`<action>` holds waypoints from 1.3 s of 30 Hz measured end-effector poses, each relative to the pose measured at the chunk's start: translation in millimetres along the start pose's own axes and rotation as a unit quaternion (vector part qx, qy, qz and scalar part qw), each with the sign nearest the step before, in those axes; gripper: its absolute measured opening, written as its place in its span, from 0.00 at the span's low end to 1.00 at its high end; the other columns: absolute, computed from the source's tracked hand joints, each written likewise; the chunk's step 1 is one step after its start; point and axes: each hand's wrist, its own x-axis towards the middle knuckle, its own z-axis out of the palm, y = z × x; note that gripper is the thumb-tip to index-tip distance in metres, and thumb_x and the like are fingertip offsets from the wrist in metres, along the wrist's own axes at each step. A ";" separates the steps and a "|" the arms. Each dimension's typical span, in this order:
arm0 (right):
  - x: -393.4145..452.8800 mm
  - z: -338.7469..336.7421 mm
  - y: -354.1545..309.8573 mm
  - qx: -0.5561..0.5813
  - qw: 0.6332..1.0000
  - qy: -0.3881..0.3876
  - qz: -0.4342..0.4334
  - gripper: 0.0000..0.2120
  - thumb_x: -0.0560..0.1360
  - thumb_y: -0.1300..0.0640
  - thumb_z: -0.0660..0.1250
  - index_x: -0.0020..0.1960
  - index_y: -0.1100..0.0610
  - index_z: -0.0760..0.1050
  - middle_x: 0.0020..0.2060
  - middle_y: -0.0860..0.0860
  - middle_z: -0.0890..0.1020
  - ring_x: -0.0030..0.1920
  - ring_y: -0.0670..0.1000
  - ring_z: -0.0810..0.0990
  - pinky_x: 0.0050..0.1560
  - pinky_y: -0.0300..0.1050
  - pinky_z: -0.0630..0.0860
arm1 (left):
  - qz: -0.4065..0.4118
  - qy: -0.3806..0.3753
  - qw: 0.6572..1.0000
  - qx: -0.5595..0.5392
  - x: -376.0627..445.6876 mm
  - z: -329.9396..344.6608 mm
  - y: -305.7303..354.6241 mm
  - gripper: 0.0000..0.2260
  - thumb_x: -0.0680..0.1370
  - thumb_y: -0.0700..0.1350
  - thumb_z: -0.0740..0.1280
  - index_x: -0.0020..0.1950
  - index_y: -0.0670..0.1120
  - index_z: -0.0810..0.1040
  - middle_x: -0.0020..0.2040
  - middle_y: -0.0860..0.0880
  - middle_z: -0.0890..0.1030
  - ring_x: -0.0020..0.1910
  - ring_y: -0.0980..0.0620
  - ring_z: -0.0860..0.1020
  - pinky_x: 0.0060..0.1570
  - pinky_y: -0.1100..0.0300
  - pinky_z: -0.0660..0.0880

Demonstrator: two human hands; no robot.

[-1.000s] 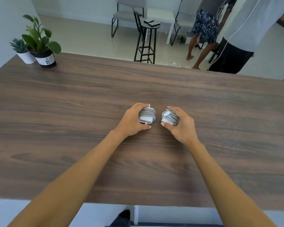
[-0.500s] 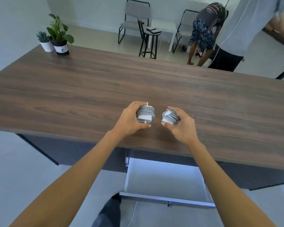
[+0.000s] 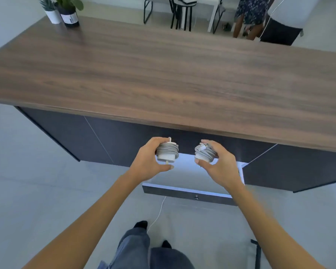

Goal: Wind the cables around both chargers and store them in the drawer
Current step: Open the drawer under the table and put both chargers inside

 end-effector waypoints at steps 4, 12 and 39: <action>-13.4 32.3 55.9 -0.013 0.998 -0.025 0.057 0.23 0.66 0.60 0.76 0.59 0.51 0.75 0.50 0.44 0.79 0.45 0.43 0.77 0.46 0.21 0.68 | -0.048 -0.020 0.999 0.002 -5.1 40.2 -51.9 0.33 0.62 0.40 0.80 0.64 0.48 0.72 0.57 0.55 0.74 0.52 0.57 0.75 0.55 0.64 0.74; 17.7 119.9 184.6 -0.025 0.991 -0.036 0.125 0.24 0.68 0.62 0.74 0.62 0.53 0.74 0.51 0.48 0.79 0.46 0.47 0.77 0.43 0.19 0.65 | -0.132 -0.029 0.991 -0.012 19.8 121.8 -173.3 0.31 0.62 0.40 0.78 0.63 0.49 0.73 0.55 0.55 0.75 0.51 0.56 0.77 0.48 0.78 0.69; 115.6 289.3 425.1 -0.115 0.980 -0.144 0.072 0.23 0.67 0.61 0.74 0.60 0.54 0.73 0.54 0.51 0.79 0.49 0.50 0.77 0.49 0.35 0.69 | -0.162 -0.096 0.981 0.057 113.8 287.8 -405.9 0.33 0.61 0.41 0.80 0.63 0.46 0.70 0.58 0.49 0.72 0.49 0.52 0.71 0.45 0.64 0.67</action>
